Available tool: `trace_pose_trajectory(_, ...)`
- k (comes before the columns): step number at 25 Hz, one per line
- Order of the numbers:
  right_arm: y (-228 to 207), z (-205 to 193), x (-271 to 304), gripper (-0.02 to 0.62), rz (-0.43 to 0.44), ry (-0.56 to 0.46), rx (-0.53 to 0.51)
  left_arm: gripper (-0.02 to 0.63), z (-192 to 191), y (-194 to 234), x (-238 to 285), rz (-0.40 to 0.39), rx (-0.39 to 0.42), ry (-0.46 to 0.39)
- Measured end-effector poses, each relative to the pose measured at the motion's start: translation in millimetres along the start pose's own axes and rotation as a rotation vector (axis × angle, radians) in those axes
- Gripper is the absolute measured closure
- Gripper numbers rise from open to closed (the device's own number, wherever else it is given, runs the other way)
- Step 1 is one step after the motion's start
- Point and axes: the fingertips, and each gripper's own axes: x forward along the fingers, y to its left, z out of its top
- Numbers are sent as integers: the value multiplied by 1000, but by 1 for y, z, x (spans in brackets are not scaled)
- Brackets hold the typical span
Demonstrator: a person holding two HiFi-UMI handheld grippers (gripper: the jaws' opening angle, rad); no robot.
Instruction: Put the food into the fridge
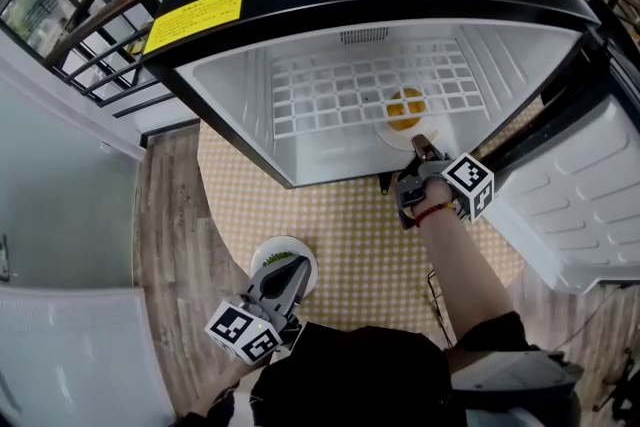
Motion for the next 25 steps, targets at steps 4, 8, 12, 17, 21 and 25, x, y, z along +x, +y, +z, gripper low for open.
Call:
trace_pose_trajectory(4,-4,3,1,571,-37,-22,-16,595,4,-1,-3,4,2,-14)
trace_pose_trajectory(8,-4,5,5,571,-55,-65,8,594,5,0,-8,13,2,-19)
trace_pose_trajectory(12,-5,4,8,571,-72,-92,25,595,7,2,-16,28,3,-26)
trace_pose_trajectory(17,-8,1,14,571,-101,-103,56,595,10,7,-20,38,2,-39)
trace_pose_trajectory(21,-9,0,17,571,-126,-108,45,594,9,8,-19,30,-3,-42)
trace_pose_trajectory(25,-6,1,20,571,-150,-103,-19,595,6,9,-17,22,-14,-39)
